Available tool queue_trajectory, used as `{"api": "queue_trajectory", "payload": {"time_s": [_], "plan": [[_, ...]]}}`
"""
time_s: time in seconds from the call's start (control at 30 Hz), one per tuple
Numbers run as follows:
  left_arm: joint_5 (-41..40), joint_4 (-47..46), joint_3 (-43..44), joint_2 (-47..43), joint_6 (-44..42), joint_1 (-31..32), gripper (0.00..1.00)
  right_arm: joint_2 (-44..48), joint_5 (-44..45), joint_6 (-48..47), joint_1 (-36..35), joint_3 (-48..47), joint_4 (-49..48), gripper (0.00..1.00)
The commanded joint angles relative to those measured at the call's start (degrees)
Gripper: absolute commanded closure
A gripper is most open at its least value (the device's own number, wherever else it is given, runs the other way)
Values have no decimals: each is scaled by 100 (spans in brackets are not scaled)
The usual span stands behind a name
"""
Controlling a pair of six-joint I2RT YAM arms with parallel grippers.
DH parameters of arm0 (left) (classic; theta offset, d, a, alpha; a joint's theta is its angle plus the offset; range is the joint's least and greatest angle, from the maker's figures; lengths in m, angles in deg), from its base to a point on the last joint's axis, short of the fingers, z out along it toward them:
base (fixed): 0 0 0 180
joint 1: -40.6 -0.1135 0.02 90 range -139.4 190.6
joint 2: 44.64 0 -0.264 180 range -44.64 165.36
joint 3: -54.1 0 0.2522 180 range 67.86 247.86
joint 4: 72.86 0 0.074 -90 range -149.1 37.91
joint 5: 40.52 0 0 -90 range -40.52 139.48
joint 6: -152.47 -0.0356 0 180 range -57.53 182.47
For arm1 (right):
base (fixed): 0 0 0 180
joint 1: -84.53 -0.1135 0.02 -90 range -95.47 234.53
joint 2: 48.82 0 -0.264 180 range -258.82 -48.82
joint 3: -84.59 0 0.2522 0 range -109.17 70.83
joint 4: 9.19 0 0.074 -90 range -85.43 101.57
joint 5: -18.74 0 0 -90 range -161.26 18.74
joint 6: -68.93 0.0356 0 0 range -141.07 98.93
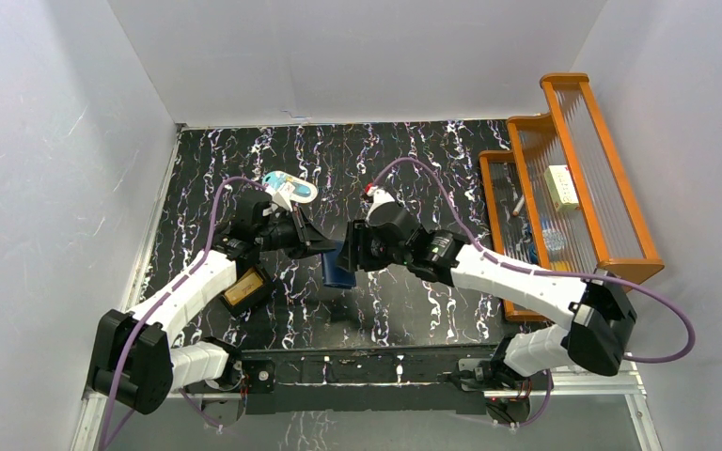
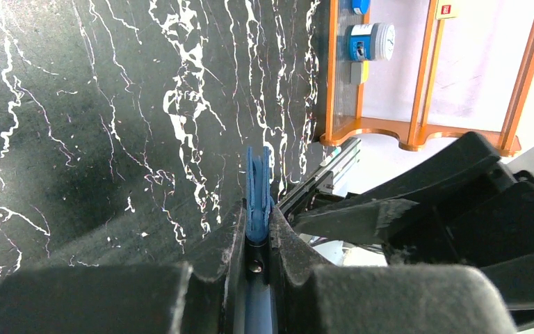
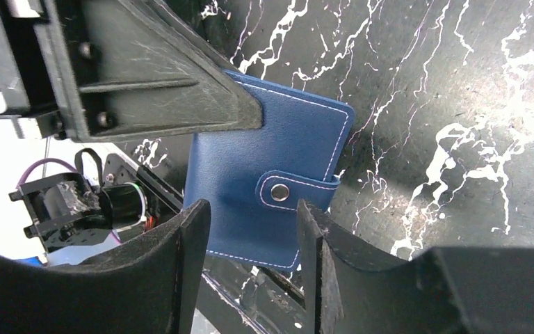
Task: Put the credit cards into the card holder
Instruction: Open the card holder at the center of the board.
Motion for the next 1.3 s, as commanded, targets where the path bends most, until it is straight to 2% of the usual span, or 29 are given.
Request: {"api": "queue_trajectory", "payload": {"time_s": [0.0,0.13,0.27,0.5,0.67,0.8,0.83,0.87,0.9,0.93,1.1,1.27], "plan": [[273,-8,240,-207,31,28,100,-227,64,97,-71,-293,-118,42],[481,-168,192,-196,129,28,100,-434,274,121,-69,-359,148,47],[626,-169,197,-242,152,24,100,-382,727,118,-73,-196,275,59],[794,-246,129,-273,278,29,100,-294,1190,-24,62,-58,329,100],[791,-129,33,-261,215,28,100,124,1275,-109,270,436,139,100],[779,-299,-101,-59,207,26,100,566,875,-166,685,1131,-98,100],[719,-327,-81,94,134,27,92,669,688,-160,691,1214,-229,100],[515,-125,31,317,-43,25,66,706,541,-160,696,1253,-318,100],[294,211,205,510,-387,25,43,716,440,-155,694,1294,-399,100],[36,642,361,639,-591,26,37,704,311,-150,692,1360,-514,100],[-590,1690,750,1007,-1217,28,32,87,-614,246,694,1509,-1290,100],[-790,1905,649,798,-1326,34,30,-99,-916,473,691,1275,-1554,100]]}}
